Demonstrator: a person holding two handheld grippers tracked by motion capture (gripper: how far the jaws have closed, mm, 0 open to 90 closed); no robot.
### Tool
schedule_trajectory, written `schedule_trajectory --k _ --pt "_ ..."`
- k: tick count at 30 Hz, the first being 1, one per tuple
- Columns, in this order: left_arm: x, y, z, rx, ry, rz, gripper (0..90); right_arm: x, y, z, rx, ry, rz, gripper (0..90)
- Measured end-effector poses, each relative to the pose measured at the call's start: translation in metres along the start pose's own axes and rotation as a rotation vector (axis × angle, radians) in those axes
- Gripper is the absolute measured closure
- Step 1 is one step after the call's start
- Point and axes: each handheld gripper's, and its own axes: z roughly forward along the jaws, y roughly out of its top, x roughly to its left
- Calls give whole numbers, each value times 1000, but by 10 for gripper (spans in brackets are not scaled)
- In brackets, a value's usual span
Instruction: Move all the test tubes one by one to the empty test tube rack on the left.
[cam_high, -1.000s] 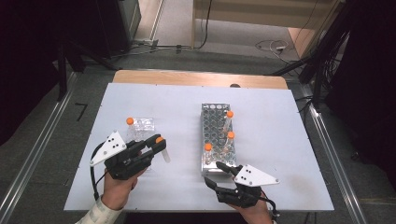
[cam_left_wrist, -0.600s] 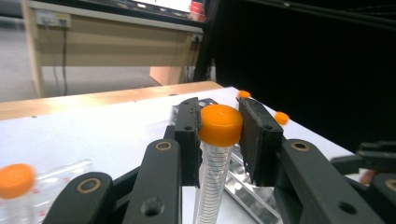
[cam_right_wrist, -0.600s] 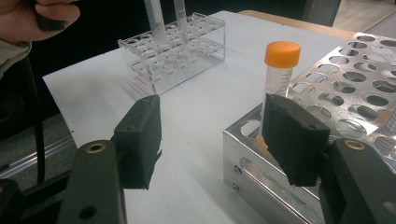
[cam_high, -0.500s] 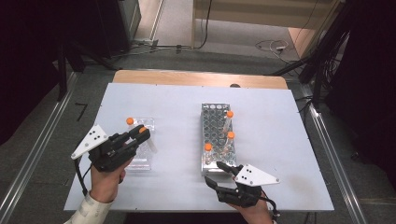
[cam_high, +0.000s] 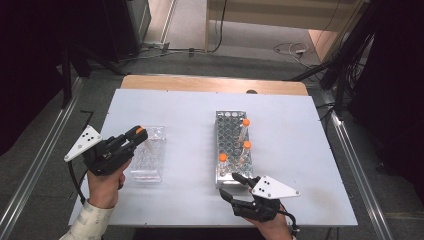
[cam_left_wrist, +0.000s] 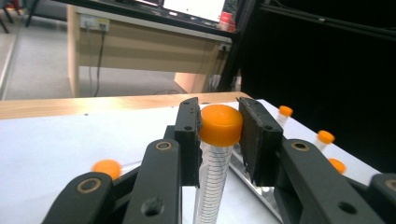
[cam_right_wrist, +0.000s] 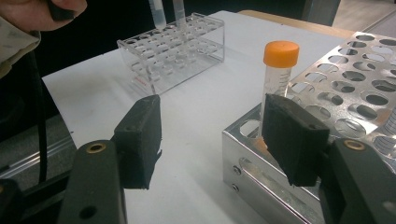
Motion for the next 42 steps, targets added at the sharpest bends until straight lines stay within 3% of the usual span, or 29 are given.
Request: schedule_trajectory --k 9,19,35,42 --pt "18 0 -1 -11 64 -12 697 0 0 0 -5 -4 -2 369" --pt "25 -1 0 -15 138 30 696 -1 0 -1 -7 -6 -1 370" --pt "29 -5 6 -19 193 68 696 -2 0 -1 -11 -12 5 370" --pt "27 -11 12 -4 212 109 695 -1 0 -1 -10 -10 6 371"
